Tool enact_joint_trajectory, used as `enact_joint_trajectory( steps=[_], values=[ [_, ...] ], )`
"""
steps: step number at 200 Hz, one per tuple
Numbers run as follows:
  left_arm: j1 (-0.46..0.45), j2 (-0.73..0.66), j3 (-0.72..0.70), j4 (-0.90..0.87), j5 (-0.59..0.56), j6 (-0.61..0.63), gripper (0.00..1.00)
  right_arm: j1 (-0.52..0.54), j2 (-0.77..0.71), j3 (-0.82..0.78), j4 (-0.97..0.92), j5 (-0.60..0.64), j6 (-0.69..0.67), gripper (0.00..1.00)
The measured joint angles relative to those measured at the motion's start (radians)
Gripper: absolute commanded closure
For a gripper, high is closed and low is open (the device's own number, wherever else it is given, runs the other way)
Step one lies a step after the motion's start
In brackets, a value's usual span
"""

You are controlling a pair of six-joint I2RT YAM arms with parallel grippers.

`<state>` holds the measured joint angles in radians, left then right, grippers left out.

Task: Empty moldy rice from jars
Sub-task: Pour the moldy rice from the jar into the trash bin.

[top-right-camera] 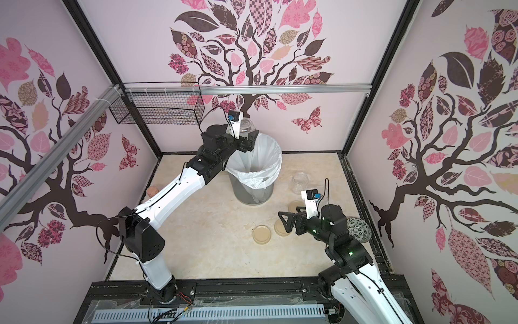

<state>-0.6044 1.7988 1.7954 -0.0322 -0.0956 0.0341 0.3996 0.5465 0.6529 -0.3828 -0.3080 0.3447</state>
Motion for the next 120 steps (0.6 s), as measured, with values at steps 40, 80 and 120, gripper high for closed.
enact_joint_trajectory(
  steps=[40,80,120],
  values=[
    [-0.019,-0.001,-0.004,-0.004,0.026,-0.037,0.29,0.000,-0.009,0.000,-0.003,0.000,0.008,0.00],
    [0.002,-0.001,-0.005,-0.008,0.004,-0.024,0.29,0.000,-0.008,0.000,-0.006,0.000,0.012,0.01],
    [-0.011,-0.015,-0.037,-0.006,-0.005,-0.003,0.26,0.000,-0.008,0.000,-0.007,0.000,0.013,0.00]
  ],
)
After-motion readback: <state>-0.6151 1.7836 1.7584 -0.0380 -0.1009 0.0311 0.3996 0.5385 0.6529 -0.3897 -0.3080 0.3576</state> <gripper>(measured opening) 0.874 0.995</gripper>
